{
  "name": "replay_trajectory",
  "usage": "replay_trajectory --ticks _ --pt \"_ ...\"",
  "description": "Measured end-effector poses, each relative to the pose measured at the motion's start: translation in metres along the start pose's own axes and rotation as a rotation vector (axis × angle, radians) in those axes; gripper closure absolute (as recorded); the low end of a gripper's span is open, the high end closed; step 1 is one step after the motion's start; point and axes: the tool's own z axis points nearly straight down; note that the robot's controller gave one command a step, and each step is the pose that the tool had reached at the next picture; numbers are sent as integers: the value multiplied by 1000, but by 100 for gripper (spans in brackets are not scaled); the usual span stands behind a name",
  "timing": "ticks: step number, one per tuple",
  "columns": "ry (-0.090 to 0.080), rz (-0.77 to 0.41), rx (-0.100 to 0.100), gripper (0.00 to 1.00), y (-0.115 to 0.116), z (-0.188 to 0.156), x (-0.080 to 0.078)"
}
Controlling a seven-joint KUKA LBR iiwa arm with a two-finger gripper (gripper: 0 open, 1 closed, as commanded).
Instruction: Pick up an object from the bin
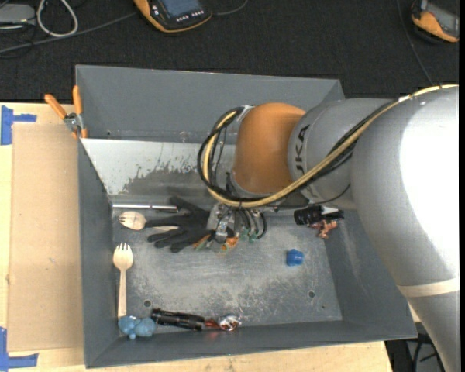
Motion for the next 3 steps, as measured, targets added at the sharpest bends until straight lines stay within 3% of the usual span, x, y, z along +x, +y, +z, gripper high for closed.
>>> replay_trajectory --ticks 1,2,3 --pt "0 -1 0 100 0 0 0" --pt "6 -10 1 100 1 -71 -1" --pt "4 -26 1 100 4 -118 -4"
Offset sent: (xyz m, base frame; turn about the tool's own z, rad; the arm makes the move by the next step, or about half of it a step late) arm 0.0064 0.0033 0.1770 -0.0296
